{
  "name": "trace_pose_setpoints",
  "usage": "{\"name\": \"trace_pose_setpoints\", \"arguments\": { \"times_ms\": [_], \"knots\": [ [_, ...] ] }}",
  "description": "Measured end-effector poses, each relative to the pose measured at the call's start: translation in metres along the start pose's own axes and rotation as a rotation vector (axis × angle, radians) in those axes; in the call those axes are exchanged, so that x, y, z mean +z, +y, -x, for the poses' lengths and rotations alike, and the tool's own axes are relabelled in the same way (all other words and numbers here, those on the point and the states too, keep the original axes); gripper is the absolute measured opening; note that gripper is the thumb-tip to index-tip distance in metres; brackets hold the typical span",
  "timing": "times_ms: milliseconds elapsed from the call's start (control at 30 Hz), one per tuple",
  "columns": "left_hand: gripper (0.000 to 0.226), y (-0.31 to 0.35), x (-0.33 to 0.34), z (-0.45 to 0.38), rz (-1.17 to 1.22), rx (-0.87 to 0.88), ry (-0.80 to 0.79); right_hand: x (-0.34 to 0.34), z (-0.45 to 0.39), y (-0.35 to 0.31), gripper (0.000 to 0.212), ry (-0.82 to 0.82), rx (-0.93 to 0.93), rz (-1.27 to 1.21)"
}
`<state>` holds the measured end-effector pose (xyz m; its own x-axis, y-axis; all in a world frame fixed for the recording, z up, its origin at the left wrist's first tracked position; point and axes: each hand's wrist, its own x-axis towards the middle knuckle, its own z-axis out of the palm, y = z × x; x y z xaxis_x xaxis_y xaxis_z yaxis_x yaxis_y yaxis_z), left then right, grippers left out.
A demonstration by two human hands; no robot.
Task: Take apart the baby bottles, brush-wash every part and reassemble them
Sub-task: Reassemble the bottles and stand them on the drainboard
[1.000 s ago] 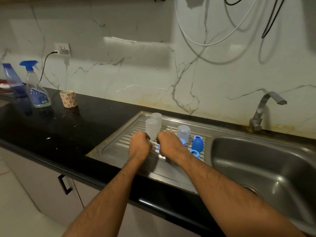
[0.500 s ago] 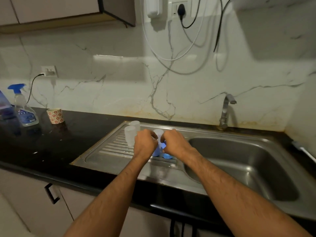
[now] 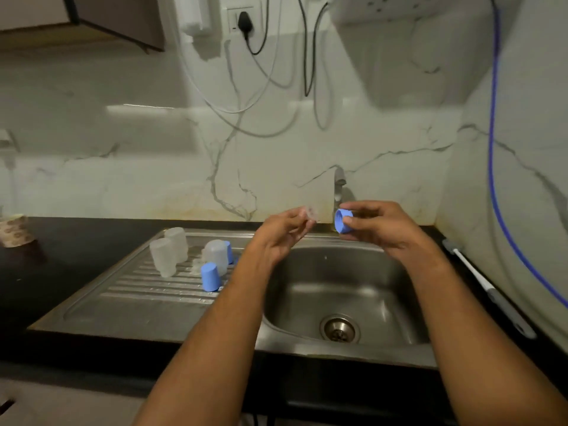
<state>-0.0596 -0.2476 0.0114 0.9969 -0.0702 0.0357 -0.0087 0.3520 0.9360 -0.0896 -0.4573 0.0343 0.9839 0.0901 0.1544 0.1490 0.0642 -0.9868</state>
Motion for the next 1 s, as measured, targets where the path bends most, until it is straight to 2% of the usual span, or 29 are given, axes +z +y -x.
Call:
{"name": "trace_pose_setpoints", "arguments": {
  "times_ms": [33, 67, 100, 133, 167, 200, 233, 400, 500, 633, 833, 1000],
  "knots": [
    [0.017, -0.014, 0.003, -0.006, 0.011, -0.062, -0.014, -0.010, -0.002, 0.015, 0.027, 0.014, 0.073, -0.032],
    [0.014, -0.032, 0.009, -0.013, -0.142, -0.125, 0.018, -0.021, -0.004, 0.033, 0.025, 0.073, 0.144, 0.114],
    [0.007, -0.055, 0.009, -0.017, -0.462, -0.165, 0.109, -0.031, -0.003, 0.055, 0.022, 0.146, 0.237, 0.499],
    [0.006, -0.076, 0.009, -0.023, -0.808, -0.128, 0.207, -0.042, -0.001, 0.078, 0.022, 0.226, 0.311, 0.903],
    [0.015, -0.093, 0.006, -0.027, -1.060, -0.079, 0.275, -0.050, 0.003, 0.094, 0.025, 0.288, 0.330, 1.204],
    [0.020, -0.106, 0.004, -0.031, -1.108, -0.066, 0.283, -0.054, 0.007, 0.102, 0.026, 0.294, 0.345, 1.316],
    [0.020, -0.112, 0.007, -0.033, -1.078, -0.070, 0.249, -0.061, 0.008, 0.109, 0.026, 0.285, 0.351, 1.288],
    [0.004, -0.129, 0.027, -0.046, -0.601, -0.120, 0.310, -0.081, -0.012, 0.116, 0.019, 0.251, 0.318, 0.841],
    [0.024, -0.139, 0.040, -0.049, -0.232, -0.196, 0.294, -0.078, -0.022, 0.124, 0.030, 0.269, 0.260, 0.543],
    [0.029, -0.140, 0.050, -0.059, -0.038, -0.258, 0.226, -0.070, -0.040, 0.123, 0.034, 0.289, 0.173, 0.319],
    [0.018, -0.156, 0.047, -0.072, 0.127, -0.297, 0.289, -0.053, -0.046, 0.149, 0.038, 0.376, 0.105, 0.211],
    [0.009, -0.159, 0.049, -0.083, 0.063, -0.227, 0.371, -0.045, -0.060, 0.154, 0.044, 0.386, -0.046, 0.392]
  ]
}}
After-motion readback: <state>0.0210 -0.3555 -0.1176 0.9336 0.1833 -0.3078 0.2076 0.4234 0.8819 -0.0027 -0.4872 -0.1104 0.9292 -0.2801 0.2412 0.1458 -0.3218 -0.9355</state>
